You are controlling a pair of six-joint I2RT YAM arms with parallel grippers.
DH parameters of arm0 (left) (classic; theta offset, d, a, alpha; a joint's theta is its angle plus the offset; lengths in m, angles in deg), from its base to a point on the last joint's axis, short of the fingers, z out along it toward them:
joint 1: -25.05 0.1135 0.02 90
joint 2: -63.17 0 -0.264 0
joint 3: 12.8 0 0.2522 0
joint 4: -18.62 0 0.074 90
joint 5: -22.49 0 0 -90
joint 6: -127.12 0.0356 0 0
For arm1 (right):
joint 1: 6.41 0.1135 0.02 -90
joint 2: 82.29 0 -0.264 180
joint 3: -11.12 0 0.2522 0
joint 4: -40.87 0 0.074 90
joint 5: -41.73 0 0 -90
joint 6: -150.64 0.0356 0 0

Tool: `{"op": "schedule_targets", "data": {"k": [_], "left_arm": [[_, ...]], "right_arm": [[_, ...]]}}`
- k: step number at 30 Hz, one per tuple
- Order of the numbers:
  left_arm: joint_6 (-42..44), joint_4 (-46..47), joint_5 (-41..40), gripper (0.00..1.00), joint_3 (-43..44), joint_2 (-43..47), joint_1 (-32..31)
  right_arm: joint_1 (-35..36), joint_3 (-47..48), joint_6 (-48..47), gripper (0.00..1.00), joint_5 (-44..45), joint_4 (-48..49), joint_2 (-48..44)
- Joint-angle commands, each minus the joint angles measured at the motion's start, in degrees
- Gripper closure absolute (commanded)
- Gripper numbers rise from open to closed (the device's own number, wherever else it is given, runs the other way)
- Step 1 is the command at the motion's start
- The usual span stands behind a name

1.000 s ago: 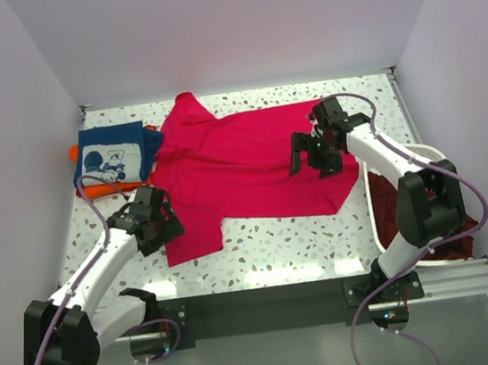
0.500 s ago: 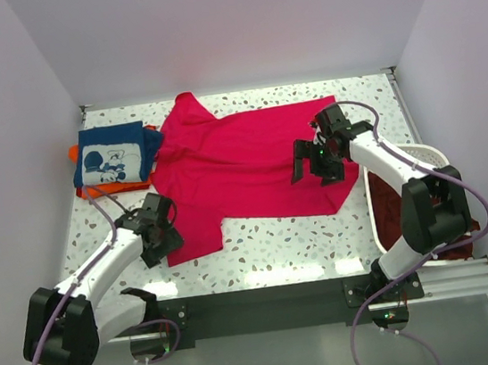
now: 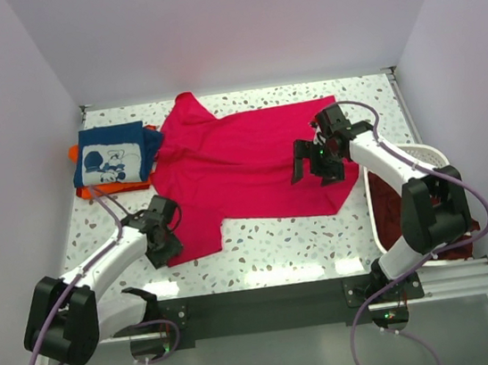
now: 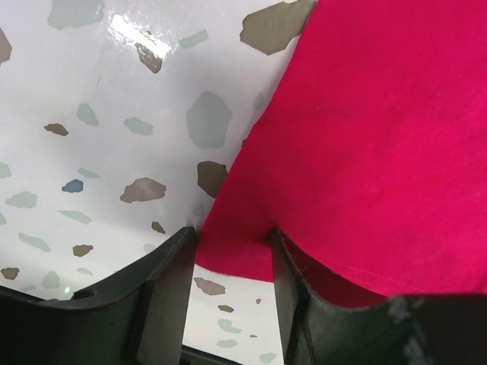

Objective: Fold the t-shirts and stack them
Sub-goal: Flatten the tshirt out

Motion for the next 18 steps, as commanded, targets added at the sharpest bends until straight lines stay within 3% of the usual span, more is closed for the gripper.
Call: {"op": "schedule_targets", "data": {"k": [1, 8, 11, 18], "left_arm": [[-1.88, 1.51, -1.02, 0.52, -1.6, -0.69, -0.48], [-1.35, 1.51, -0.59, 0.9, -1.43, -0.87, -0.48], [-1.09, 1.51, 0.29, 1.0, -0.64, 0.27, -0.48], [0.49, -1.21, -0.58, 1.0, 6.12, 1.24, -0.39]], "right_arm": [[-0.11, 0.4, -0.26, 0.02, 0.23, -0.21, -2.35], [-0.1, 0.49, -0.43, 0.02, 1.1, -0.82, -2.26], [-0.19, 0.14, -0.09, 0.02, 4.26, -2.31, -2.26], [-3.17, -6.53, 2.29, 0.02, 12.8, -5.22, -4.27]]}}
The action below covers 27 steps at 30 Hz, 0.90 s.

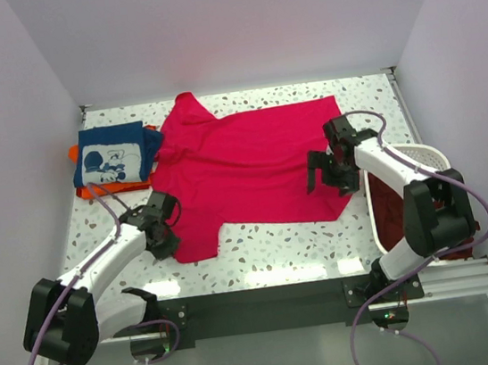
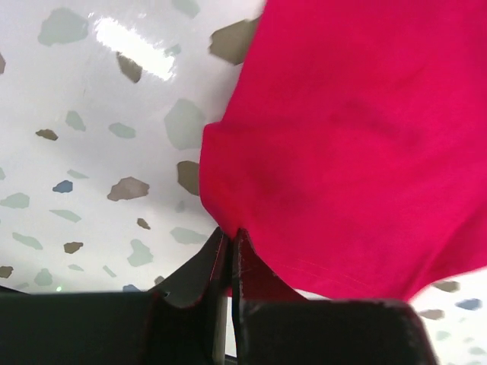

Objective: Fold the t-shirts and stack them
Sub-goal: Flatten the tshirt out

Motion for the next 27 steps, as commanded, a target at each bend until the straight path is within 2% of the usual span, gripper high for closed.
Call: {"op": "schedule_targets", "data": {"k": [1, 7, 15, 27], "left_arm": [[0.82, -0.73, -0.87, 1.0, 5.78, 0.65, -0.19], [2.23, -1.35, 0.01, 1.0, 8.07, 0.47, -0.19], [1.97, -2.49, 1.24, 1.0, 8.96, 2.67, -0.28], [0.12, -3.37, 2.12, 1.0, 5.79, 5.74, -0.19]], "right_arm": [[-1.87, -4.82, 1.53, 0.02, 6.39, -2.56, -3.64], [-2.22, -8.36, 3.02, 0.05, 8.07, 0.43, -3.82], [-2.22, -6.17, 1.18, 0.12, 11.23, 2.9, -1.8], [-2.14, -4.23, -2.08, 0.3, 12.73, 5.36, 3.2]]}}
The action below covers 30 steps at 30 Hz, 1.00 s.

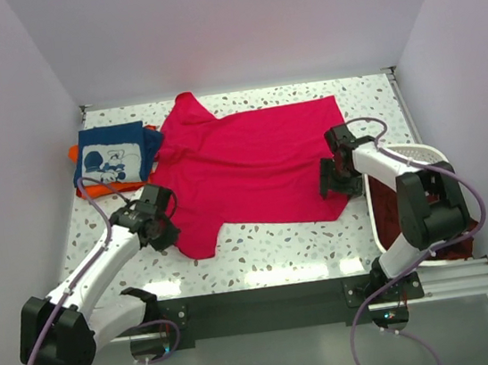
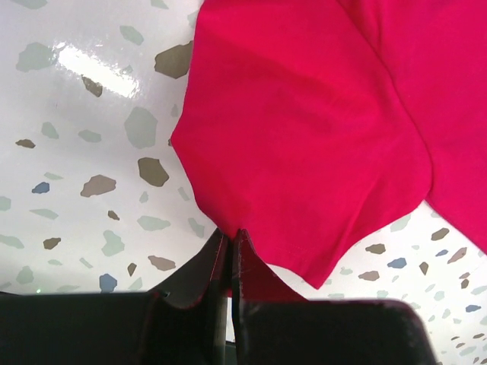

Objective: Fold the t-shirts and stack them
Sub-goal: Flatten the tshirt out

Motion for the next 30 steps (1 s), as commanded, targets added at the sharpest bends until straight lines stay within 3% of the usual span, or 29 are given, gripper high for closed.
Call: {"op": "schedule_targets", "data": {"k": [1, 26, 29, 30], "left_arm": [[-1.21, -1.58, -0.04, 1.0, -0.51, 1.4, -0.19], [-1.03, -1.58, 0.22, 1.0, -1.73, 2.45, -0.2], [-1.12, -1.67, 0.22, 1.0, -1.91, 2.45, -0.19], [-1.21, -1.5, 0.22, 1.0, -1.91, 2.54, -0.28]], "right_arm": [[0.09, 2.57, -1.55, 0.32, 1.87, 2.06, 1.37], [5.63, 4.94, -3.22, 0.51, 8.01, -1.1, 7.08], [6.07, 4.85, -3.22, 0.55, 8.8, -1.28, 6.82], [5.98, 4.94, -3.14, 0.65, 8.98, -1.45, 6.56]]}}
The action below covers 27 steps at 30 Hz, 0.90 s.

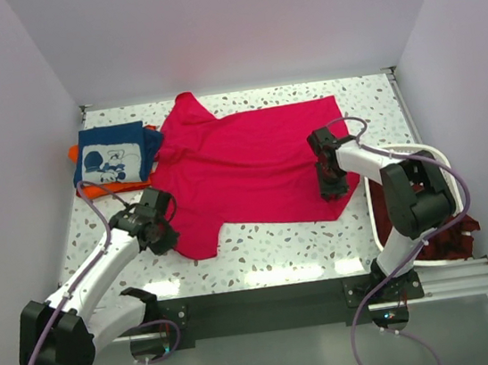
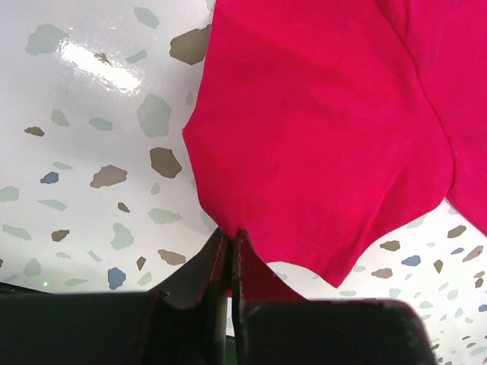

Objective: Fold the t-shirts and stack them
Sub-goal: Flatten the tshirt out

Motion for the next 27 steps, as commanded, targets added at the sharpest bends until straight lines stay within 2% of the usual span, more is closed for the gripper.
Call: {"op": "schedule_targets", "data": {"k": [1, 3, 11, 18, 27], "left_arm": [[-0.73, -0.34, 0.04, 1.0, -0.21, 1.1, -0.28], [-0.73, -0.25, 0.04, 1.0, -0.29, 0.92, -0.19], [-0.47, -1.21, -0.48, 1.0, 1.46, 1.8, -0.2], [0.24, -4.98, 0.48, 1.0, 4.89, 4.87, -0.2], [-0.03, -11.93, 2.41, 1.0, 8.14, 10.15, -0.28]], "right_arm": [[0.41, 1.55, -0.12, 0.71, 3.73, -1.82, -0.13], [0.5, 1.82, -0.03, 0.81, 4.27, -2.35, -0.3], [0.41, 2.61, 0.76, 0.84, 5.67, -6.39, -3.81], [0.41, 1.38, 1.73, 1.0, 6.2, -12.19, -11.1], [0.5, -0.11, 2.96, 1.0, 6.29, -19.31, -18.76]]}}
